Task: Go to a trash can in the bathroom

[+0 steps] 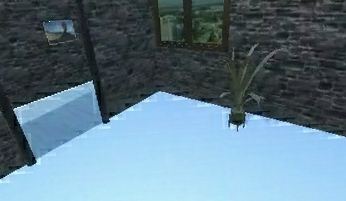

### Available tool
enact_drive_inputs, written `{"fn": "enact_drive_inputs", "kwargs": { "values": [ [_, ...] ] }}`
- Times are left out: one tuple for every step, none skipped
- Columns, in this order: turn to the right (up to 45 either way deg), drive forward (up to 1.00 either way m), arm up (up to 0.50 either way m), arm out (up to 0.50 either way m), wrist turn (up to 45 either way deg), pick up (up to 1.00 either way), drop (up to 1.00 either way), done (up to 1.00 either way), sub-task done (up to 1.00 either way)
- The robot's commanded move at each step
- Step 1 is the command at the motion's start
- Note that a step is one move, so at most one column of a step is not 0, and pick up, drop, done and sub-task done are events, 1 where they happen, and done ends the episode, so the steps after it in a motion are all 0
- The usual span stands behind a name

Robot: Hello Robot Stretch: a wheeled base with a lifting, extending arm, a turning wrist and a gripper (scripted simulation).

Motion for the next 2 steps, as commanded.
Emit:
{"fn": "enact_drive_inputs", "kwargs": {
  "values": [
    [-30.0,0.00,0.00,0.00,0.0,0.00,0.00,0.00,0.00],
    [0.0,1.00,0.00,0.00,0.0,0.00,0.00,0.00,0.00]
  ]
}}
